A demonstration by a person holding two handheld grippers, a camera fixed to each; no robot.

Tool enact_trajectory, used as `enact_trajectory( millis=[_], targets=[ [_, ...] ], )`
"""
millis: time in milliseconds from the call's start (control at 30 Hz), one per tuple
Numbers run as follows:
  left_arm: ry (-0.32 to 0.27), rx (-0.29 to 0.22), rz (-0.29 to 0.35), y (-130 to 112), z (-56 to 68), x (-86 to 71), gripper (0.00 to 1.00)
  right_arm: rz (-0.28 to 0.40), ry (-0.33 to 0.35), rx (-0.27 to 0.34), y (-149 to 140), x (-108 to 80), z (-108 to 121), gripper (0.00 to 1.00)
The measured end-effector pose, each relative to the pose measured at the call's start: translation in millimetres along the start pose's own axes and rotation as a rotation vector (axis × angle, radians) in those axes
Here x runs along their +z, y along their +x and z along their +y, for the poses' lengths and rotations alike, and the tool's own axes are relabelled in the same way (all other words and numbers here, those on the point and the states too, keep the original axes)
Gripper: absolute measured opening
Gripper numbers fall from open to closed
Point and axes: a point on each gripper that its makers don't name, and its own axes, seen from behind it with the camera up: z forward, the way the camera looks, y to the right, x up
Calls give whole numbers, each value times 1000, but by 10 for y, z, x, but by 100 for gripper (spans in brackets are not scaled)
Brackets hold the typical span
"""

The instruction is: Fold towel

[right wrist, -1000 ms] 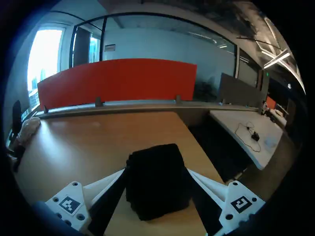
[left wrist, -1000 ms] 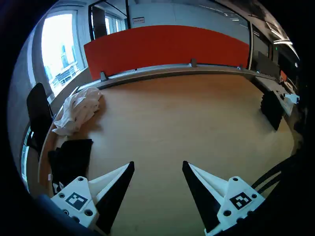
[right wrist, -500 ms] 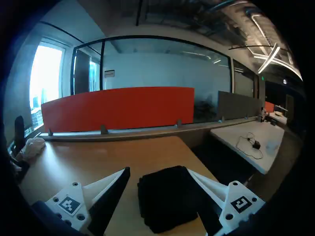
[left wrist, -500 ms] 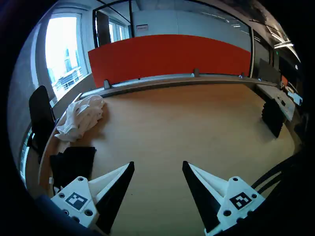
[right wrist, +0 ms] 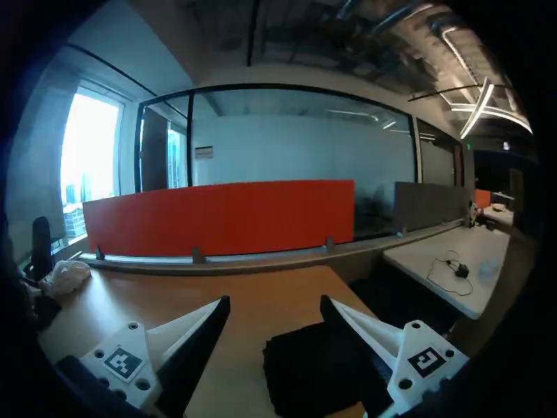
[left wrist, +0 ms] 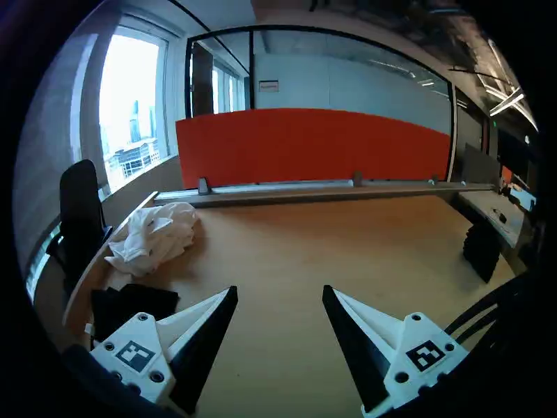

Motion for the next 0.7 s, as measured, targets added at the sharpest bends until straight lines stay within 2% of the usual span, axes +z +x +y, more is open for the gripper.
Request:
enact_trajectory(
  millis=[267,700],
  targets=[
    [18,-42,114,347,-93,-61,90,22,39,-24,123,22,-193,100],
    [20,-55,200,627,-173,-90,90,30,90,-32,261,34,-683,100]
  ],
)
